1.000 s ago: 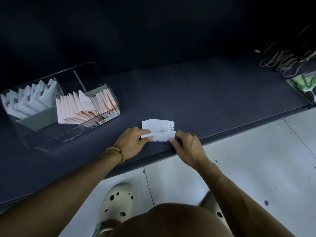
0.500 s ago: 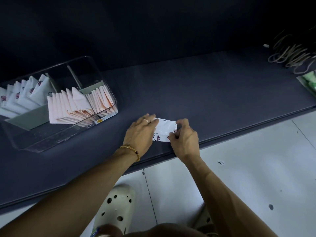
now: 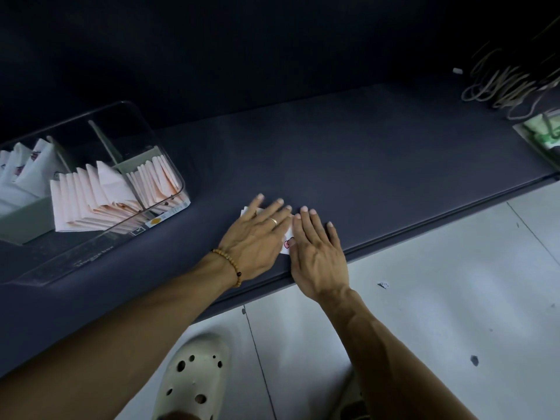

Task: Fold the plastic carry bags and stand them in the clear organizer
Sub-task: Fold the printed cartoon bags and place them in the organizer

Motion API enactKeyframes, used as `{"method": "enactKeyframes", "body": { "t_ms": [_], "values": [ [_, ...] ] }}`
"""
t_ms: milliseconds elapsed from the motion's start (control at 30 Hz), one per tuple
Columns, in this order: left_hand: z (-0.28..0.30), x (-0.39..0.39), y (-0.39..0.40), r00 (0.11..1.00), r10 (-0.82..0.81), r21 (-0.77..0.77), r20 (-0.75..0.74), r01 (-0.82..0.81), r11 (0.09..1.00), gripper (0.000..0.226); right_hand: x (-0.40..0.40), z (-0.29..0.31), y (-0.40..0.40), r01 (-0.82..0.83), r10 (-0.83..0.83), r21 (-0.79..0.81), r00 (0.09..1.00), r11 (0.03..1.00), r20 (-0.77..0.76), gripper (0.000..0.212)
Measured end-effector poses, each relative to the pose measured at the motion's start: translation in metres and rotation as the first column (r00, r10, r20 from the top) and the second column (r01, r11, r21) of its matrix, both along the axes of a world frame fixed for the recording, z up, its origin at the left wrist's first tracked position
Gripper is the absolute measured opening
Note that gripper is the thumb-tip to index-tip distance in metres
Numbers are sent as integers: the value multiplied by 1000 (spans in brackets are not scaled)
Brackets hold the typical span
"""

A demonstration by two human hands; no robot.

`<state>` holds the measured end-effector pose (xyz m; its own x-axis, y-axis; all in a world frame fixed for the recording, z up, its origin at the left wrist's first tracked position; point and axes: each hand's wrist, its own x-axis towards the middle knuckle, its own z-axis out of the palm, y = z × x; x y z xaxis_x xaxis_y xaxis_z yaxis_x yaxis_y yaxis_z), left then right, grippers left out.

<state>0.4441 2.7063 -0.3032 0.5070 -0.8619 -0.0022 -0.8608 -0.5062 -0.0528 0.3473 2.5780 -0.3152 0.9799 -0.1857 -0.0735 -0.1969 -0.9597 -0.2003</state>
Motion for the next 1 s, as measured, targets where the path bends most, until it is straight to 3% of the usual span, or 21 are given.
{"method": "enactKeyframes", "body": {
  "t_ms": [100,233,500,633,800,1000],
  "values": [
    [-8,-10,-11,988,12,-99,-156,-28,995,52,-1,-2,-1,12,-12,-4,1000,1000,11,56],
    [-9,4,1,974,-64,-174,-218,25,984,48,-1,-2,0,2,-2,-18,1000,1000,7,59],
    [-12,49,46,957,-1,-78,-291,-23,997,52,0,2,0,-7,7,-5,1000,1000,-14,58],
    [-13,50,67,951,116,-99,-287,-150,984,51,-1,2,1,-16,16,-11,1000,1000,-5,64],
    [3,32,50,842,282,-244,-460,-425,872,50,-2,1,1,-3,3,-18,1000,1000,18,57],
    [18,31,-4,944,236,-84,-231,-261,962,35,-3,1,0,-10,10,-22,1000,1000,27,55]
  ]
}}
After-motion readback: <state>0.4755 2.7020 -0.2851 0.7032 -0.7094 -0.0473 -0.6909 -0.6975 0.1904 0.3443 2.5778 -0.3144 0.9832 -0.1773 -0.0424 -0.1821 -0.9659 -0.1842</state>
